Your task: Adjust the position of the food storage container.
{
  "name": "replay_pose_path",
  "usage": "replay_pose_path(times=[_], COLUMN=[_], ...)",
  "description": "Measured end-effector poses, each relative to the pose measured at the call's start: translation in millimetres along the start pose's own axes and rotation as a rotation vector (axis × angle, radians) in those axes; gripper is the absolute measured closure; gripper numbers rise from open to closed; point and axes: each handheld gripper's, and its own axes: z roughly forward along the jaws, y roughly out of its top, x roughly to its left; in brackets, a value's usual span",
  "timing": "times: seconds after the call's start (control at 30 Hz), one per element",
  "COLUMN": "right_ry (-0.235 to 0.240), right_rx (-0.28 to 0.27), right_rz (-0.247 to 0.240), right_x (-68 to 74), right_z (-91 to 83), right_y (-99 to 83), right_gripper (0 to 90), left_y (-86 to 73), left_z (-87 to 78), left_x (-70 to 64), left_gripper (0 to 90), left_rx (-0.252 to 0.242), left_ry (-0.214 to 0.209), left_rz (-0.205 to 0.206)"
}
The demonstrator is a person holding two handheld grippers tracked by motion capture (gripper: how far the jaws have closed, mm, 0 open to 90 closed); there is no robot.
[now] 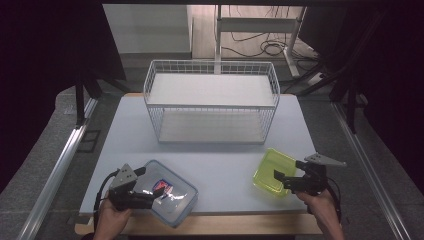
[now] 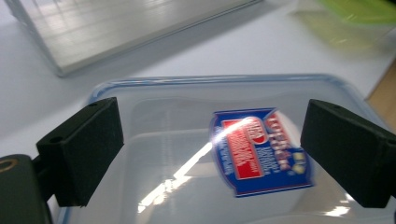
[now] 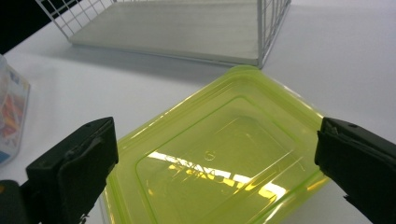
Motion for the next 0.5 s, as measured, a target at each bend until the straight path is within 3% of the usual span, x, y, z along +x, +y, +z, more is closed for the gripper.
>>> replay_pose_path(times=[0.17,0.23,0.4,0.5], right_ry=[-0.032,-0.007,-0.013,-0.014], right_rx=[0.042,0.061,0.079,0.08], right_rz=[-0.032,-0.04,-0.021,-0.015], right_x=[2.8,4.6,5.6,6.8], right_z=[7.3,8.2,7.9,7.9], right_y=[-3.6,-4.1,-3.2,-2.1], right_gripper=[0.0,0.0,0.8,7.9], left_y=[-0.7,0.2,0.1,-0.5], left_z=[0.2,-1.6,-3.4,-3.1], left_x=[-0.9,-1.4,-0.2,0.4], left_gripper=[7.4,7.4,7.4,7.1], left_rx=[0.012,-0.003,-0.021,-0.023], left_ry=[-0.003,-0.004,-0.009,-0.012], left_rz=[0.002,-0.008,-0.027,-0.035])
